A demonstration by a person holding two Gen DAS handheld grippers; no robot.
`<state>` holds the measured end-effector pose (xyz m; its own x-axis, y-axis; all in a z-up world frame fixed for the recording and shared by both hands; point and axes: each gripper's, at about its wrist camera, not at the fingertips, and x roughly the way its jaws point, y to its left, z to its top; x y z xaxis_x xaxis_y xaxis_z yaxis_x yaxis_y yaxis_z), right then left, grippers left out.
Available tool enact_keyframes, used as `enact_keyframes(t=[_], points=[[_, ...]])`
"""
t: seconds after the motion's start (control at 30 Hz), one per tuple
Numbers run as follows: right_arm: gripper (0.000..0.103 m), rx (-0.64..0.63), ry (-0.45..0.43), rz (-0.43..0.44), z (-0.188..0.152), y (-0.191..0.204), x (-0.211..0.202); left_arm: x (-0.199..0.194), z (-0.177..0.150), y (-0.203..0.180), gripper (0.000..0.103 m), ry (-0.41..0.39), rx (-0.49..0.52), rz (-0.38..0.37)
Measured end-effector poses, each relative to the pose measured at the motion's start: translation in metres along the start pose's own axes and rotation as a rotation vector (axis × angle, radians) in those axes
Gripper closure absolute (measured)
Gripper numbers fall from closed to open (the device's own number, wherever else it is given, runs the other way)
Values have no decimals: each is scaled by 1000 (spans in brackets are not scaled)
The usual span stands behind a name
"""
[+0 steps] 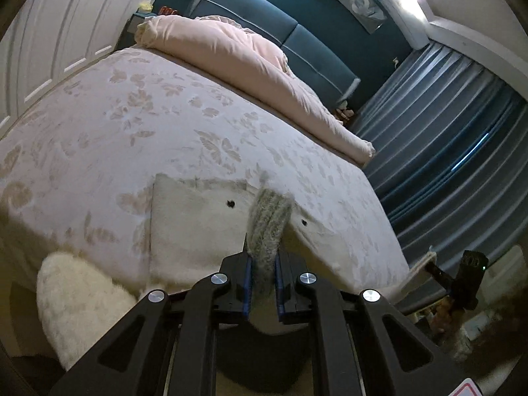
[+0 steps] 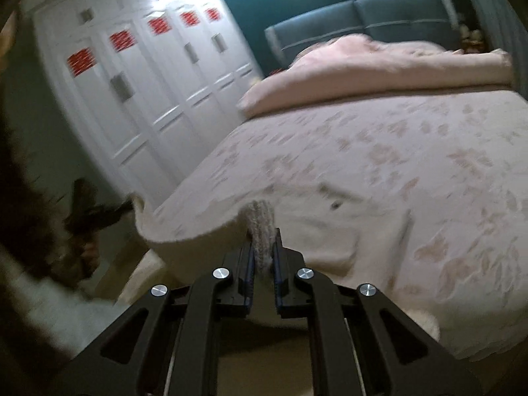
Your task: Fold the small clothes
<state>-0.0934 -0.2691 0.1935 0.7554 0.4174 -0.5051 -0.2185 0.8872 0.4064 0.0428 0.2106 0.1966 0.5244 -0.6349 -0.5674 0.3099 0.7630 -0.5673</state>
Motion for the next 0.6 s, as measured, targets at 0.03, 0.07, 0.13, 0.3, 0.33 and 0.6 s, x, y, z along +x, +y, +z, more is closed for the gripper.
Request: enact_keyframes(t=[0.03, 0.07, 0.13, 0.3, 0.33, 0.6], points=[[95, 20, -33, -46, 8, -13, 12, 8, 9, 0, 95, -8, 16, 8], [95, 40, -53, -76, 14, -24, 20, 21, 24, 1, 95, -10, 34, 14], [95, 98, -85, -137, 30, -58, 51, 49, 48, 5, 95, -18, 63, 47], [94, 275, -9, -284, 33, -141, 148, 169, 88, 47, 94, 61, 52, 167], [94, 308, 24, -308, 28, -153, 167, 187, 87, 55, 94, 81, 43, 181], [85, 378, 149, -524, 12, -172, 229, 266, 58, 92, 78, 168, 21, 389]])
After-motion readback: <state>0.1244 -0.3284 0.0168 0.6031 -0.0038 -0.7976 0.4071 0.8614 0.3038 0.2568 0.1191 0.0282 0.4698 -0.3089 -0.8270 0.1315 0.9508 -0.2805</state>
